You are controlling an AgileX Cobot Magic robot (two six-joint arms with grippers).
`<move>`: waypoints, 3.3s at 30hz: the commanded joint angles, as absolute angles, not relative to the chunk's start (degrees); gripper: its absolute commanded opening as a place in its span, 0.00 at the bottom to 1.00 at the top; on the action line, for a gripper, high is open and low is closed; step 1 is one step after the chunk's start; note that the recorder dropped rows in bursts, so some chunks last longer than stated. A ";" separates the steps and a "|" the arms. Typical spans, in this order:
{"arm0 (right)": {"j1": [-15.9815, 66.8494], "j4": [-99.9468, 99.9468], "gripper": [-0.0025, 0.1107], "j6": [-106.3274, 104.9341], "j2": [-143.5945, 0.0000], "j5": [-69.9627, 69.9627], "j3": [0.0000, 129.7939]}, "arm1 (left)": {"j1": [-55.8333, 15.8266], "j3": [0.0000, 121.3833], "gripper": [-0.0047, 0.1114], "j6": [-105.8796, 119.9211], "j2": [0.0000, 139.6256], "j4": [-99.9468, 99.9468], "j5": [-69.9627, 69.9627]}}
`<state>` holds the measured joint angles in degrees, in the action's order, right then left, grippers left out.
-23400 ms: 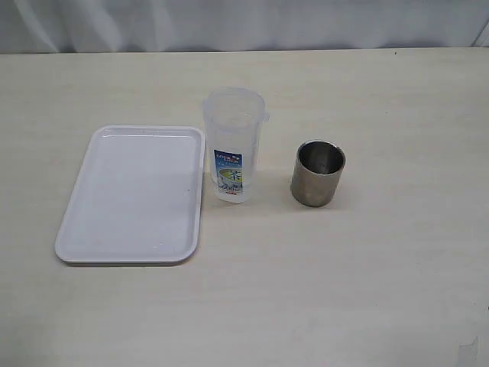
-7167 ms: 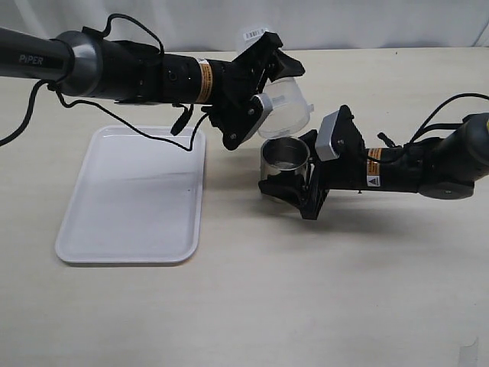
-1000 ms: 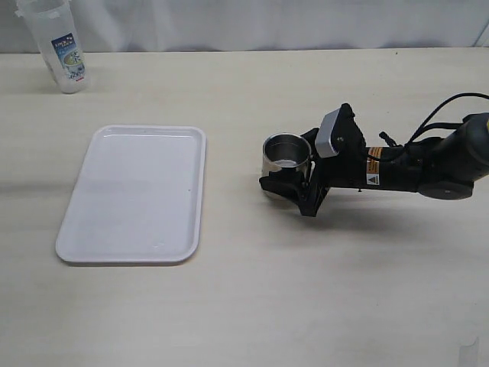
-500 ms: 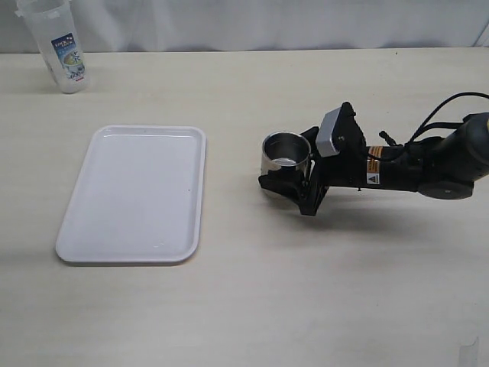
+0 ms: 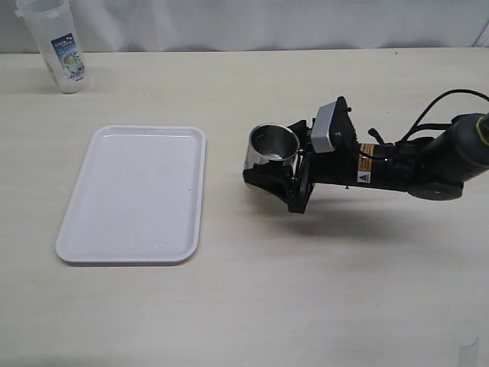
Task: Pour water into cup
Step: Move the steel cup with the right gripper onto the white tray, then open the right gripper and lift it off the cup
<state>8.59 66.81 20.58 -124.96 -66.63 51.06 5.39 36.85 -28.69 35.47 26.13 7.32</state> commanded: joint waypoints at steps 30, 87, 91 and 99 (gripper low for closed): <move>33.07 61.05 0.06 34.33 -129.34 -50.68 75.54 | 5.31 36.64 0.04 -31.78 29.66 25.88 2.05; 33.45 62.64 0.86 38.53 -135.75 -48.04 83.92 | 5.31 36.64 0.04 -33.05 29.66 25.82 1.47; 33.45 65.50 0.86 41.61 -133.25 -48.04 83.92 | 5.31 36.64 0.04 -33.05 29.66 25.82 0.96; 33.45 76.99 0.72 57.09 -122.77 -43.20 83.92 | 5.31 36.64 0.04 -33.05 29.66 25.82 0.36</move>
<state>33.43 73.68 51.25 -127.14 -45.67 83.69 5.39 36.83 -32.70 29.96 26.13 0.89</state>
